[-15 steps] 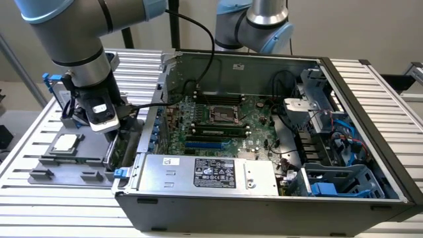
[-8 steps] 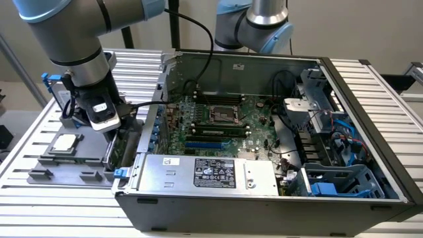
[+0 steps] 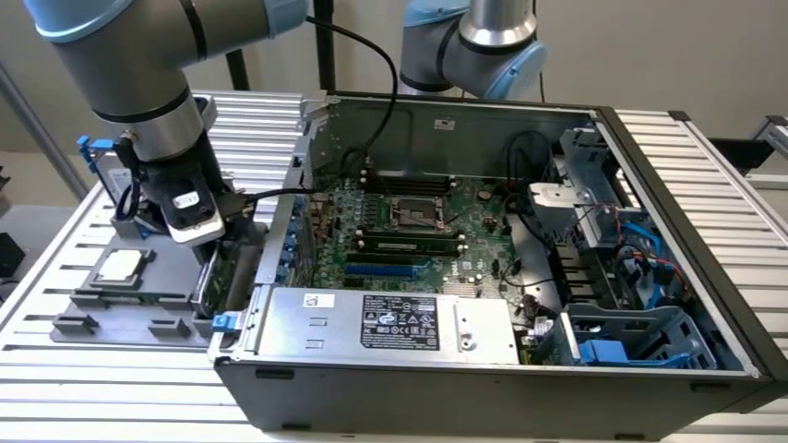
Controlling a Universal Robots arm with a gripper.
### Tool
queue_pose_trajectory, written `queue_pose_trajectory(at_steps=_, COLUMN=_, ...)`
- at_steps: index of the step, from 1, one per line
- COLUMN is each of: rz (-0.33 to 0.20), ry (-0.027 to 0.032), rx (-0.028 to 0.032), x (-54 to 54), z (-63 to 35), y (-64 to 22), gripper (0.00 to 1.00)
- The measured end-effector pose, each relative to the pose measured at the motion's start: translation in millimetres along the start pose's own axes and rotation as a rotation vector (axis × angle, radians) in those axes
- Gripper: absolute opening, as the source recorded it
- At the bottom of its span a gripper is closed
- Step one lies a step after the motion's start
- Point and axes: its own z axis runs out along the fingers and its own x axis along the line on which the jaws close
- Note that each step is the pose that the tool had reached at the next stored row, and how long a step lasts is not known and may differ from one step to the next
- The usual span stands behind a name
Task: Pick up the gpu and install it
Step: 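Pick up the gpu and move the gpu toward the slot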
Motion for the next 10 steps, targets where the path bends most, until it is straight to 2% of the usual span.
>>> queue_pose_trajectory(at_steps=4, rz=0.0, ry=0.0, rx=0.0, x=-0.2, z=-8.6, y=0.4, gripper=0.0)
queue_pose_trajectory(at_steps=10, rz=0.0, ry=0.0001, rx=0.0001, x=-0.8, z=-34.9, y=1.7, gripper=0.0)
